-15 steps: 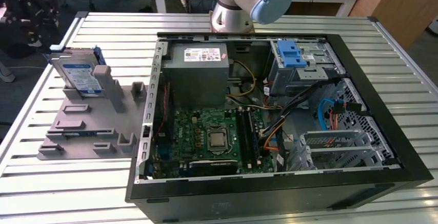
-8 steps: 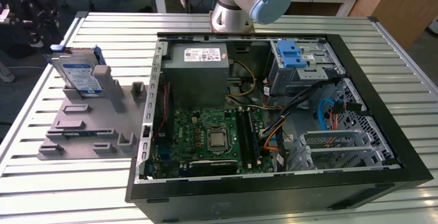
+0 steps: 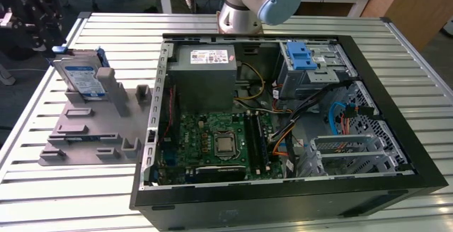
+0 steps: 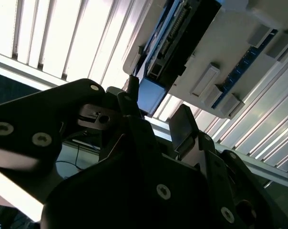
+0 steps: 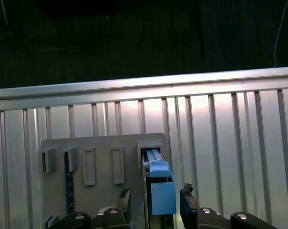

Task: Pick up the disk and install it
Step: 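Pick up the disk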

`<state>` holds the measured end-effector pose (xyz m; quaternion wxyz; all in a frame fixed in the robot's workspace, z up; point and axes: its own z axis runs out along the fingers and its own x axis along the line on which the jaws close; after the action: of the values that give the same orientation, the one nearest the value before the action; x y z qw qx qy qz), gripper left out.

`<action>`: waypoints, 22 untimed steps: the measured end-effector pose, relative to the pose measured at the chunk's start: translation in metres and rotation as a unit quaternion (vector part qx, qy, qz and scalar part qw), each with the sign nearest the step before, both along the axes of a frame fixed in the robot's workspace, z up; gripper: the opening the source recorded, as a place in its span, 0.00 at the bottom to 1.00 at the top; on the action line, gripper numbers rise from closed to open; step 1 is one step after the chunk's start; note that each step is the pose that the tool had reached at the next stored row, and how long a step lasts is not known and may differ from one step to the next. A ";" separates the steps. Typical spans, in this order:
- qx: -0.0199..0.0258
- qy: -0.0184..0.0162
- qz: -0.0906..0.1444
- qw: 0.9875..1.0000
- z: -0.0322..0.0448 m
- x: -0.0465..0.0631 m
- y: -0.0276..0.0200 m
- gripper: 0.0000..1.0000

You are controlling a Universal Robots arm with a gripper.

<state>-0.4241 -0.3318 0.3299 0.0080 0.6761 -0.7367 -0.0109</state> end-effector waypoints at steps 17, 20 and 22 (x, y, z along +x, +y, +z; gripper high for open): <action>0.000 0.000 0.009 1.000 -0.0175 -0.001 0.0034 0.53; 0.000 0.000 0.009 1.000 -0.0177 -0.001 0.0034 0.53; 0.001 -0.001 0.009 1.000 -0.0194 0.000 0.0034 0.53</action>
<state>-0.4246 -0.3284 0.3105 0.0068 0.6826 -0.7306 -0.0115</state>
